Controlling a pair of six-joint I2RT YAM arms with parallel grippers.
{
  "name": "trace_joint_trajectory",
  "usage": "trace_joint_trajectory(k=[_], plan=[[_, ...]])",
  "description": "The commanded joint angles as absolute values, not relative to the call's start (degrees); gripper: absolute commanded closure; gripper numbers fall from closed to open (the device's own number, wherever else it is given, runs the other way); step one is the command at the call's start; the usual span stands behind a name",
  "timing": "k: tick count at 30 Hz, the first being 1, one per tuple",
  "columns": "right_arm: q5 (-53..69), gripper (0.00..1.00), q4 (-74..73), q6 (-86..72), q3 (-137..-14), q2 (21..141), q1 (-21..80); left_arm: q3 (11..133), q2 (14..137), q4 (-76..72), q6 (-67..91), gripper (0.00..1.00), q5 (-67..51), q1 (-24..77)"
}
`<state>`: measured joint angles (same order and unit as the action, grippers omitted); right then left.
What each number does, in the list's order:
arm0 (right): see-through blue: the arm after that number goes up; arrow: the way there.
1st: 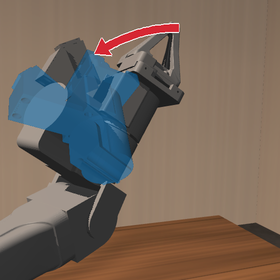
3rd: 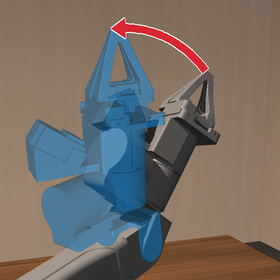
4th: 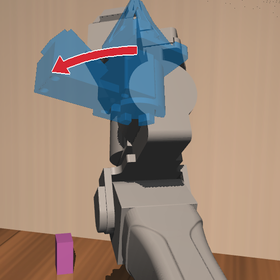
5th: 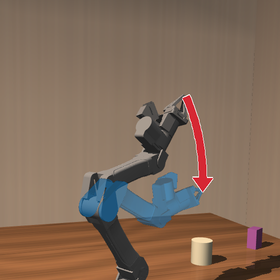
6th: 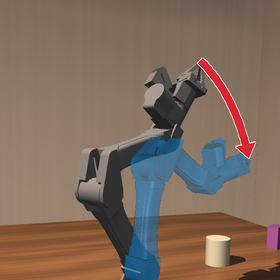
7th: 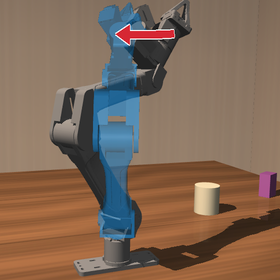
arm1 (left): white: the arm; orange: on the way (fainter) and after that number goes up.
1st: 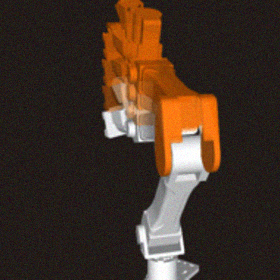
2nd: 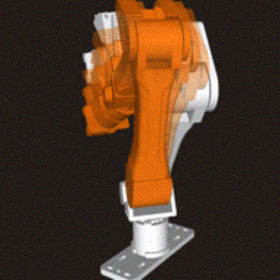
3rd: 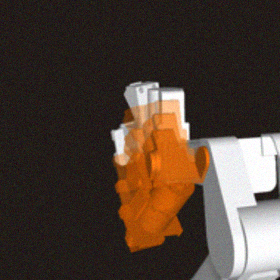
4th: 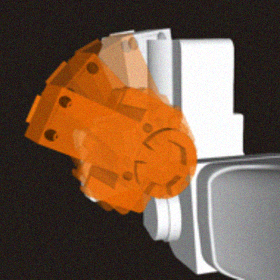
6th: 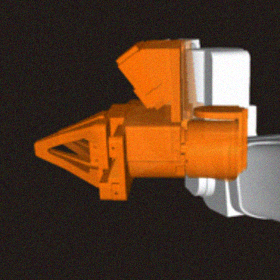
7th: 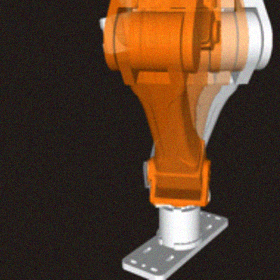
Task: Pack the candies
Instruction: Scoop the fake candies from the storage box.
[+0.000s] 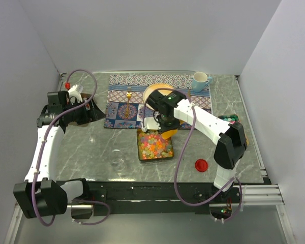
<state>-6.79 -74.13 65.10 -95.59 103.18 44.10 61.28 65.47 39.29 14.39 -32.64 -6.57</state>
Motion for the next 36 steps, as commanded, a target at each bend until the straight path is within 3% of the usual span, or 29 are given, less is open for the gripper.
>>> trace_joint_trajectory(k=[1,15,36], plan=[[-16.78,1.00,-82.18,87.36,-97.21,103.80,44.65,59.86,62.05,36.91,14.15,0.16,-33.05,-6.68],[-15.21,1.00,-78.57,94.31,-87.72,103.01,46.58,58.45,60.73,38.15,12.39,0.15,-32.34,-6.94],[-1.68,1.00,-72.86,87.54,-88.15,107.05,51.68,59.15,63.54,38.67,14.15,0.15,-32.52,-6.94]])
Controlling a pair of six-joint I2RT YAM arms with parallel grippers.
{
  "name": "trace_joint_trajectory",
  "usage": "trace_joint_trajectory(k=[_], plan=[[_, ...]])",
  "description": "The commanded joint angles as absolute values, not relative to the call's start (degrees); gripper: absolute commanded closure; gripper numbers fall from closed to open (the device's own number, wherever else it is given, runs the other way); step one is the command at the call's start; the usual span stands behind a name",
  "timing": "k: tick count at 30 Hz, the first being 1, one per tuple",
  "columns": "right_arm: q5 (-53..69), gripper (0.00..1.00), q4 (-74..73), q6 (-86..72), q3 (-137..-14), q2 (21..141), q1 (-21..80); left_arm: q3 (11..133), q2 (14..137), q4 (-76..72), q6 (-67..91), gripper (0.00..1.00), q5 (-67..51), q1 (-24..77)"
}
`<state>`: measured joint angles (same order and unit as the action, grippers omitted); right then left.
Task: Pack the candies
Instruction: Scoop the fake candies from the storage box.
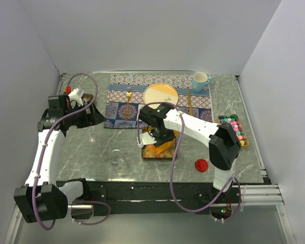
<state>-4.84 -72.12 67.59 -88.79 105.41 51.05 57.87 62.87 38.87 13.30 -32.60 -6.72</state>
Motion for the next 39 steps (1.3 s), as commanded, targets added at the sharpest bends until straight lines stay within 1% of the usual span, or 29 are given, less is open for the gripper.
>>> trace_joint_trajectory(k=[1,11,16,29,33,39], plan=[[-1.32,1.00,-71.90,87.28,-87.98,107.31,51.68,59.24,63.63,38.76,14.24,0.15,-32.43,-6.94],[5.18,1.00,-63.90,84.20,-83.76,109.07,50.89,60.82,66.88,40.17,13.71,0.16,-30.85,-7.21],[6.76,1.00,-59.59,83.50,-82.61,107.41,50.62,61.70,68.90,39.46,13.71,0.16,-31.64,-7.38],[10.28,1.00,-58.01,87.01,-86.04,105.82,51.42,66.18,74.09,39.20,13.62,0.17,-31.99,-8.00],[13.26,1.00,-63.01,86.66,-90.35,106.17,51.07,65.30,73.92,38.94,14.06,0.17,-33.48,-8.00],[13.45,1.00,-61.44,85.87,-86.05,105.73,51.33,62.76,73.48,38.93,14.24,0.17,-33.92,-8.00]])
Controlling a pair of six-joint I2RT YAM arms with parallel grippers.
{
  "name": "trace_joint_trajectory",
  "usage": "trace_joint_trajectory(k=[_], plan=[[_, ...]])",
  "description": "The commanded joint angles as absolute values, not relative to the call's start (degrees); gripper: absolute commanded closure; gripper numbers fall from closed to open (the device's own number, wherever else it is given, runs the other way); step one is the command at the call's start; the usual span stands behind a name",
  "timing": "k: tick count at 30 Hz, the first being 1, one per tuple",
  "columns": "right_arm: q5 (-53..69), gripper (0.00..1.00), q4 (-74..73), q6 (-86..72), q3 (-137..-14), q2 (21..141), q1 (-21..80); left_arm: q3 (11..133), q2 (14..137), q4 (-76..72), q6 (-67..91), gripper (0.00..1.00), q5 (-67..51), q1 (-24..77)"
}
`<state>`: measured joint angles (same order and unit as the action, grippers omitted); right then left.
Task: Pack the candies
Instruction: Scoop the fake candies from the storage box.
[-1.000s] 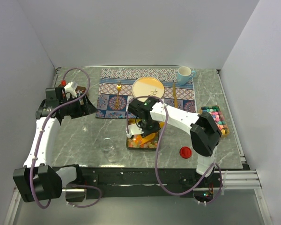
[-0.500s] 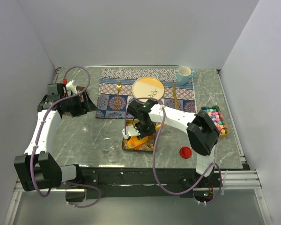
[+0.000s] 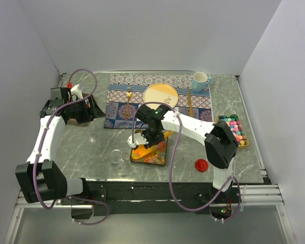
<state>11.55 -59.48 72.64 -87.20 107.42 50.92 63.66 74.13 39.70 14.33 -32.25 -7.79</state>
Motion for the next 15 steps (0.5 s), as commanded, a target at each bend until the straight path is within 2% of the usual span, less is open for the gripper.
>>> trace_joint_trajectory(k=[1,7,15], plan=[[13.27,1.00,-60.83,84.65,-85.87,106.34,51.68,62.67,73.48,39.20,14.24,0.17,-34.10,-8.09],[18.27,1.00,-58.88,82.27,-83.32,107.22,50.19,62.67,74.44,39.29,14.06,0.17,-34.01,-8.00],[35.41,1.00,-55.99,78.58,-78.93,103.02,41.67,64.07,75.67,41.22,12.13,0.18,-34.28,-8.00]])
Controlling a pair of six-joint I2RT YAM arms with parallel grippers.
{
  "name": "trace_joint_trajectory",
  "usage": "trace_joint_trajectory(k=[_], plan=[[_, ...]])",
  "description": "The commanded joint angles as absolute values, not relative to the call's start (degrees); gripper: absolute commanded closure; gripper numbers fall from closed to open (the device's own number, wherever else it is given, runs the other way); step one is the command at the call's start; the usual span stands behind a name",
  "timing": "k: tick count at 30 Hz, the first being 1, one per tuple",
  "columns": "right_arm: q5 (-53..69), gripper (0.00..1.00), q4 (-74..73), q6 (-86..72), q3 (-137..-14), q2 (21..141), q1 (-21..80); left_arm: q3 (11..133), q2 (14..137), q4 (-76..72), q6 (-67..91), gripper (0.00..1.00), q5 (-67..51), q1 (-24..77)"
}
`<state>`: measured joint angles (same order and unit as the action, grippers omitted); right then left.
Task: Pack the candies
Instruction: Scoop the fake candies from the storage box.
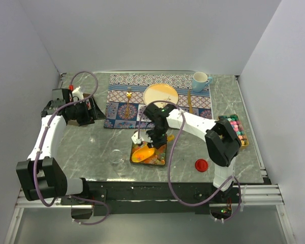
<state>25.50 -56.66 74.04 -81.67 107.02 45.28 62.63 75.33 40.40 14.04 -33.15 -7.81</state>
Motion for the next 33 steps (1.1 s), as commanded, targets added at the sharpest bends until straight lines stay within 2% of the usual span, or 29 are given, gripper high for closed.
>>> trace_joint_trajectory(k=[1,11,16,22,33], plan=[[36.29,1.00,-55.73,77.79,-78.58,102.57,41.05,64.07,75.93,41.22,12.13,0.18,-34.36,-8.00],[41.04,1.00,-55.46,76.38,-74.62,95.37,35.60,64.69,75.32,40.08,11.34,0.18,-33.66,-8.00],[39.56,1.00,-54.66,70.05,-79.52,91.50,35.33,63.72,73.04,38.94,11.24,0.17,-32.26,-9.66],[32.44,1.00,-59.41,68.38,-89.54,92.63,38.05,62.93,69.79,37.80,12.39,0.17,-29.54,-11.07],[11.35,1.00,-74.24,69.70,-106.42,99.56,53.60,64.69,65.84,35.16,14.59,0.15,-25.58,-12.48]])
